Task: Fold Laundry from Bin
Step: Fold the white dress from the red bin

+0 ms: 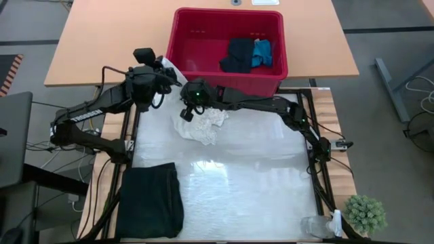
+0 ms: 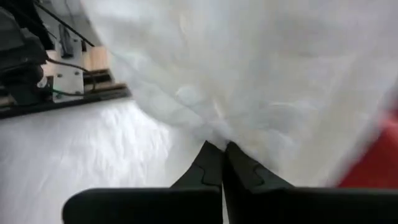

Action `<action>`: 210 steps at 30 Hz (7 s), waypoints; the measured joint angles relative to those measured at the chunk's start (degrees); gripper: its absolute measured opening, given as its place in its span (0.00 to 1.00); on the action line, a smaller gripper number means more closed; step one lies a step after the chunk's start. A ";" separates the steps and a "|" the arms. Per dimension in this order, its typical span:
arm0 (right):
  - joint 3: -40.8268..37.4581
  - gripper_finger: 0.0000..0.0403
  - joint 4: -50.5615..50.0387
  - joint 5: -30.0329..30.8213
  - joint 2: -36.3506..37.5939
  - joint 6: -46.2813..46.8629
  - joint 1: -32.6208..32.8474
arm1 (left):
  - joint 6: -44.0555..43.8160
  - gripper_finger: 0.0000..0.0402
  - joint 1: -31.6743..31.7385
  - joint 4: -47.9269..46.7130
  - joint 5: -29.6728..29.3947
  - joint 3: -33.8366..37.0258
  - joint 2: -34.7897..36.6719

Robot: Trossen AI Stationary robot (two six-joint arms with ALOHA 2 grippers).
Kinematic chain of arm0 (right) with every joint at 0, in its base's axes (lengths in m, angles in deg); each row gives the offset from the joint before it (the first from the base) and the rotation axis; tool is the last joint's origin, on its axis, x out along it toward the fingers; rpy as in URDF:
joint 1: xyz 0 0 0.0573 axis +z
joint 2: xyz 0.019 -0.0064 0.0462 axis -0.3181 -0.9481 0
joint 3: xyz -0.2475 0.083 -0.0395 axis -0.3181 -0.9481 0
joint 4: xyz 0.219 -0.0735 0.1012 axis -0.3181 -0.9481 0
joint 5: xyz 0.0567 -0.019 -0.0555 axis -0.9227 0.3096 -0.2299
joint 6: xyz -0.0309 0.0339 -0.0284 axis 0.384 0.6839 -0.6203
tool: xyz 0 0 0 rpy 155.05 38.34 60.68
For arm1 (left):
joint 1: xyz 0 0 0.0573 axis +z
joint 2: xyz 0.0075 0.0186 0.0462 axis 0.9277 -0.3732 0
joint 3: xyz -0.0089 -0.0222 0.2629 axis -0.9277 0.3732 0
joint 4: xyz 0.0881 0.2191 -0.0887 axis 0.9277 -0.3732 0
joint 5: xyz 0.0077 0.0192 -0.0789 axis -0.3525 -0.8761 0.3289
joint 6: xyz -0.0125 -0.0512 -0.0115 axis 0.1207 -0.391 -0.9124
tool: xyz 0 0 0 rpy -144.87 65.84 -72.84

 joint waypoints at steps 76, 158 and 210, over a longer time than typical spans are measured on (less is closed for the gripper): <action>7.92 0.05 -24.22 36.91 34.14 -42.97 -22.87 | 41.88 0.02 16.60 -1.17 30.04 -36.41 -21.80; -43.82 0.53 -11.48 12.20 32.89 -8.81 -31.01 | -5.09 0.15 20.20 8.15 40.43 10.27 -23.50; -54.29 0.54 -43.25 -24.76 36.00 -9.04 -0.46 | -39.31 0.35 13.82 -34.96 69.28 -5.53 -5.21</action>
